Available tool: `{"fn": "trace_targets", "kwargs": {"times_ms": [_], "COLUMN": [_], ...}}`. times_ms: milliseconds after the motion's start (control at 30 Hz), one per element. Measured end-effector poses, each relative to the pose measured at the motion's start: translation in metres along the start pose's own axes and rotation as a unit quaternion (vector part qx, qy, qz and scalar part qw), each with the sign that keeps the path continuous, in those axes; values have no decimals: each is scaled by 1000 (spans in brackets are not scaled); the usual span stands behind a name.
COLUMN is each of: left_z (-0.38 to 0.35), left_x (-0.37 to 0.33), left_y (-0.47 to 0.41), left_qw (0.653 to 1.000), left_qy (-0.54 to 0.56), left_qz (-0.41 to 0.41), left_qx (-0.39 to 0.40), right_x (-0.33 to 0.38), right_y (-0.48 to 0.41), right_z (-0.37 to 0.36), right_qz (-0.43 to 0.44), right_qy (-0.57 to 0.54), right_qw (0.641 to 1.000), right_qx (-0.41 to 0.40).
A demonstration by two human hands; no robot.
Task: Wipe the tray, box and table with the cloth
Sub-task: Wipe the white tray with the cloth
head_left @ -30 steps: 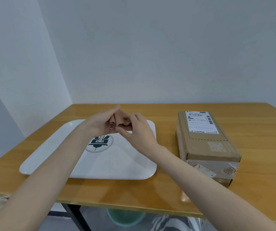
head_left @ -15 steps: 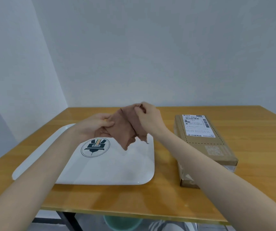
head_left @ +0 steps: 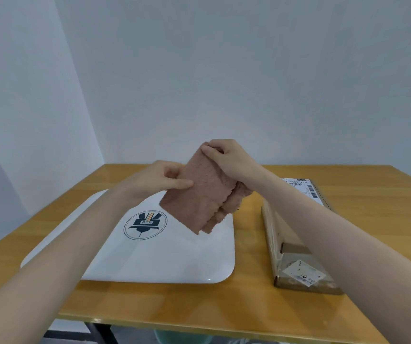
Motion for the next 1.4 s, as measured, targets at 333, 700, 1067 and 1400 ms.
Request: {"fn": "trace_targets", "kwargs": {"times_ms": [333,700,1067,1400], "left_z": [4,11,2,-33], "left_x": [-17,-9,-32,-65], "left_y": [-7,-11,-16,-32], "left_qw": [992,969,977,923], "left_qy": [109,221,50,-264], "left_qz": [48,61,-4,-119], "left_qx": [-34,-93,-209,-254], "right_x": [-59,-49,-27,-35], "right_y": [29,32,23,33], "right_z": [-10,-8,48,80], "right_qz": [-337,-285,-103,-48], "right_qy": [-209,-477,-104,137], "right_qw": [918,831,989,987], "right_qx": [28,-4,-22,-68]}}
Point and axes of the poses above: each hand's wrist, its own y-axis away from the middle knuckle, its own z-axis out of the back of the hand, x = y × z, the point moved 5 cm from there along -y, towards the middle knuckle, and after that the axes turned 2 degrees about -x, right-handed, at the moved point
